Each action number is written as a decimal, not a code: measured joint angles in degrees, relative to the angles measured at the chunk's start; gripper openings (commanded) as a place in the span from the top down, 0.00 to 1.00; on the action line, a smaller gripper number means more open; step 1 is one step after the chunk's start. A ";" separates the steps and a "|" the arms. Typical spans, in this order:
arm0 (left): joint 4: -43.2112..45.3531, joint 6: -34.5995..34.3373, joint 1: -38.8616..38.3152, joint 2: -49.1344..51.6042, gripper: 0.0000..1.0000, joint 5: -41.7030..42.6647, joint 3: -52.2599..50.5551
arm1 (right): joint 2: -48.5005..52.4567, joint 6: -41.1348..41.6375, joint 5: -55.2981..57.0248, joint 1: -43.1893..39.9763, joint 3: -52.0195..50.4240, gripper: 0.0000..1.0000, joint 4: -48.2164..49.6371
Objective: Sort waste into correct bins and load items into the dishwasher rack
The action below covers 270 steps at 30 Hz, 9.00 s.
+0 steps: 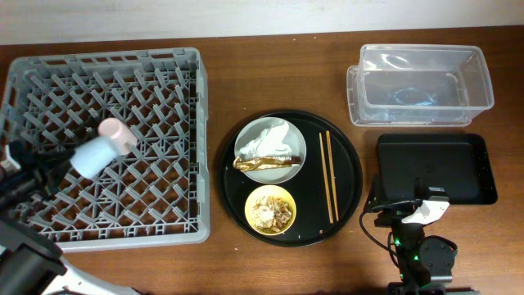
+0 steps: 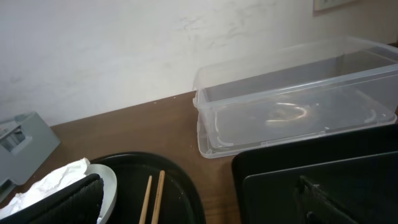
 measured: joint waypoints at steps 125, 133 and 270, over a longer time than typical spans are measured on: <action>-13.53 -14.93 -24.15 0.55 1.00 -61.64 23.71 | 0.00 -0.02 0.00 0.00 0.00 0.01 0.00; -13.22 -12.68 -27.02 0.55 1.00 -60.15 23.71 | 0.00 -0.02 -0.02 0.00 0.00 0.01 0.00; -14.25 -30.08 -82.84 -26.38 0.01 -52.46 24.17 | 0.00 -0.02 -0.02 0.00 0.00 0.01 0.00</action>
